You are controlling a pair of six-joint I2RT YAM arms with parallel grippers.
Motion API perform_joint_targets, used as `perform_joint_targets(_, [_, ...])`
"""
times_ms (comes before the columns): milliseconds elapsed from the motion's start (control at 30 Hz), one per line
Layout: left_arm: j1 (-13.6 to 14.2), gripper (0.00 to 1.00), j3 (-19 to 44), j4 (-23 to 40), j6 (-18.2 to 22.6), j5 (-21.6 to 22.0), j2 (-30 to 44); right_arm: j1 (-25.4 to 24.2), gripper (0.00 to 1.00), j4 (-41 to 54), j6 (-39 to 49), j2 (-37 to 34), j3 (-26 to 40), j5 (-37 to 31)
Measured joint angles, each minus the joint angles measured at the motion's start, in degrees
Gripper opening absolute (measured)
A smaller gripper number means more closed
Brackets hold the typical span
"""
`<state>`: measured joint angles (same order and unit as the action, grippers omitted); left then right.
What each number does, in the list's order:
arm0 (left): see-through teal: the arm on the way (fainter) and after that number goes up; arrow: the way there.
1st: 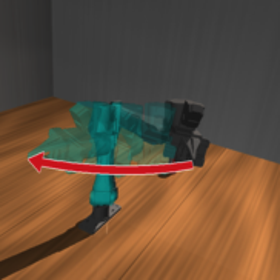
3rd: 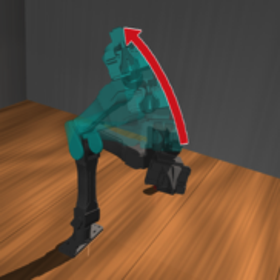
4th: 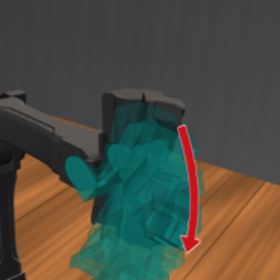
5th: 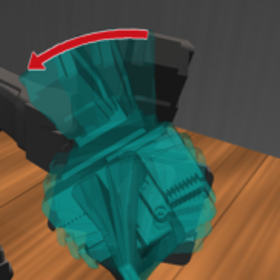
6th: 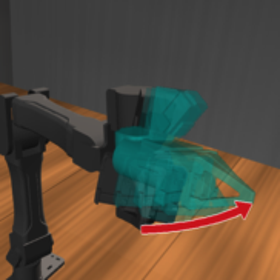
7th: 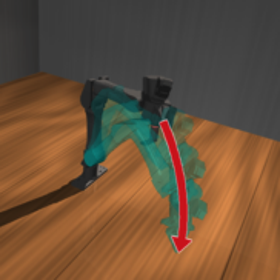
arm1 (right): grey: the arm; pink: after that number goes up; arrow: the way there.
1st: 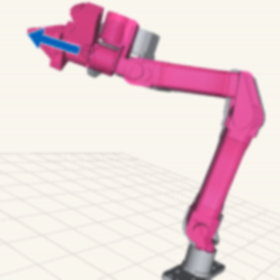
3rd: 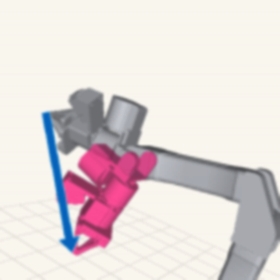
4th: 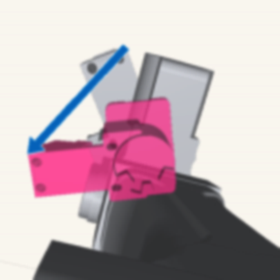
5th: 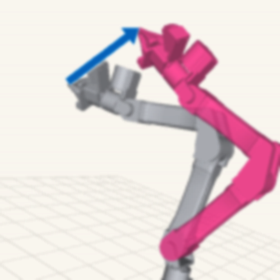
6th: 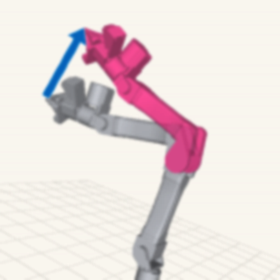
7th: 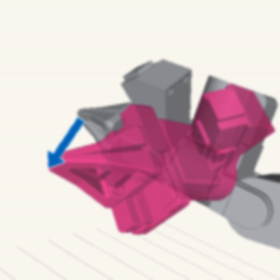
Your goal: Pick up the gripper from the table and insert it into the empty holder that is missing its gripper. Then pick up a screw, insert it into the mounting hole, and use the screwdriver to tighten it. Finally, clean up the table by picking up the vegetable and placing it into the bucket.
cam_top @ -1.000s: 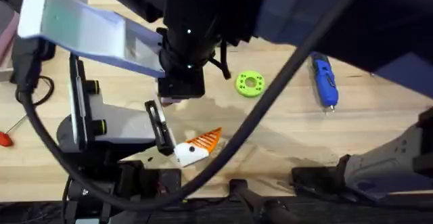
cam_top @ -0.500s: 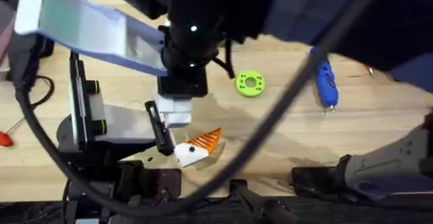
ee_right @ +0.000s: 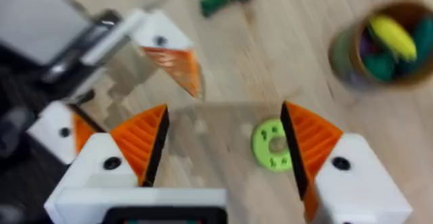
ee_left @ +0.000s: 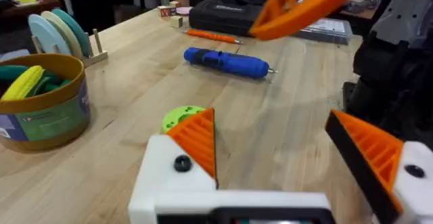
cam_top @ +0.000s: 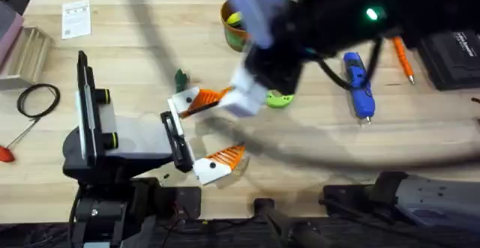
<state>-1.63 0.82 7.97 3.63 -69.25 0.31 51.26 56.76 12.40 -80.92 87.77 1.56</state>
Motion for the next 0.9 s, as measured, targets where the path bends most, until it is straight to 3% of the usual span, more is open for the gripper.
perform_joint_targets(133, [0.0,0.985,0.0,0.0,0.0,0.0,0.0,-6.1,0.966,-0.6,-10.7,6.2,-9.2,-3.3])
perform_joint_targets(367, [0.0,0.985,0.0,0.0,0.0,0.0,0.0,-14.6,0.966,1.1,-23.7,12.9,-13.9,-9.1])
perform_joint_targets(667, [0.0,0.986,0.0,0.0,0.0,0.0,0.0,-25.4,0.966,-0.4,-28.5,18.2,-24.4,-11.2])
perform_joint_targets(900, [0.0,0.986,0.0,0.0,0.0,0.0,0.0,-32.5,0.966,0.0,-28.9,18.7,-26.4,-11.2])
